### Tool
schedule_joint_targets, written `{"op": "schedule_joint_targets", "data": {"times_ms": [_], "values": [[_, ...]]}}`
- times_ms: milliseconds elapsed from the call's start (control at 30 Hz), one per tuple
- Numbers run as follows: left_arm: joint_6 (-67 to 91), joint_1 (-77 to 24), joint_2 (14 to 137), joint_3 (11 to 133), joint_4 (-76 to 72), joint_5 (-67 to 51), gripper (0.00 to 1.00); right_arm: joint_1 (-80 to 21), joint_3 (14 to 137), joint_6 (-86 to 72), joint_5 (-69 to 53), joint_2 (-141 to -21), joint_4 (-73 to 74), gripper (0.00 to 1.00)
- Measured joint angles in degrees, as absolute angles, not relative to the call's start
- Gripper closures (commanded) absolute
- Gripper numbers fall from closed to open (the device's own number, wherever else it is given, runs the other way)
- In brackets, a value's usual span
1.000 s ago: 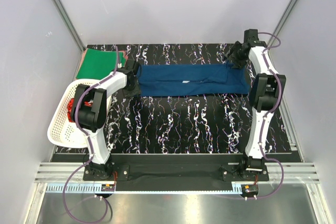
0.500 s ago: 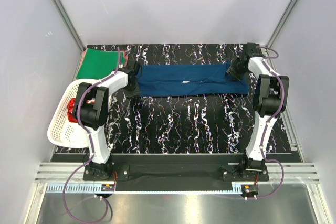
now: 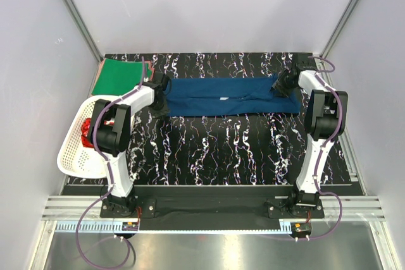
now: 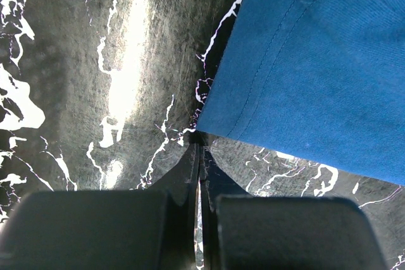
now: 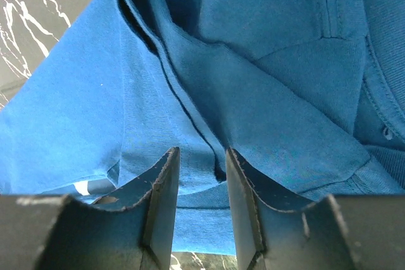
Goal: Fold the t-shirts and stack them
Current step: Fold the tshirt
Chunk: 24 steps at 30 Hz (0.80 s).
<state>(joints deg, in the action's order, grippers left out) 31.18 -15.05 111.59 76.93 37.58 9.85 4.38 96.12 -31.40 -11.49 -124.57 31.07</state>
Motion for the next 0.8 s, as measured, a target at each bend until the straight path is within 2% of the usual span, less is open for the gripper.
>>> {"op": "schedule_joint_targets", "data": {"times_ms": [367,433,500,533,567,633,700,767,800], "values": [[31.3,-15.0,111.6,76.9,37.6,9.6,1.0,3.4,95.3,-33.0,-10.1,-124.6,31.1,0.59],[31.3,-15.0,111.6,76.9,37.6,9.4,1.0,3.2,95.2,-33.3,-9.9,-124.6,31.2,0.67],[31.3,-15.0,111.6,76.9,37.6,9.3,1.0,3.0,95.2,-33.8,-9.5,-124.7,31.2,0.8],[31.3,-15.0,111.5,76.9,37.6,9.3,1.0,3.0,95.2,-34.2,-9.2,-124.7,31.2,0.92],[31.3,-15.0,111.4,76.9,37.6,9.3,1.0,3.0,95.2,-34.1,-9.0,-124.7,31.2,0.96],[31.3,-15.0,111.2,76.9,37.6,9.2,1.0,3.0,95.2,-34.8,-8.7,-124.7,31.2,1.0],[31.2,-15.0,110.7,76.9,37.6,9.2,0.89,3.0,95.2,-35.0,-8.9,-124.7,31.2,1.0],[31.4,-15.0,109.9,76.9,37.8,9.3,0.82,3.0,95.3,-35.0,-9.5,-124.7,31.1,1.0],[31.5,-15.0,109.4,76.9,37.8,9.3,0.81,2.9,95.5,-35.1,-10.0,-124.7,31.2,1.0]]}}
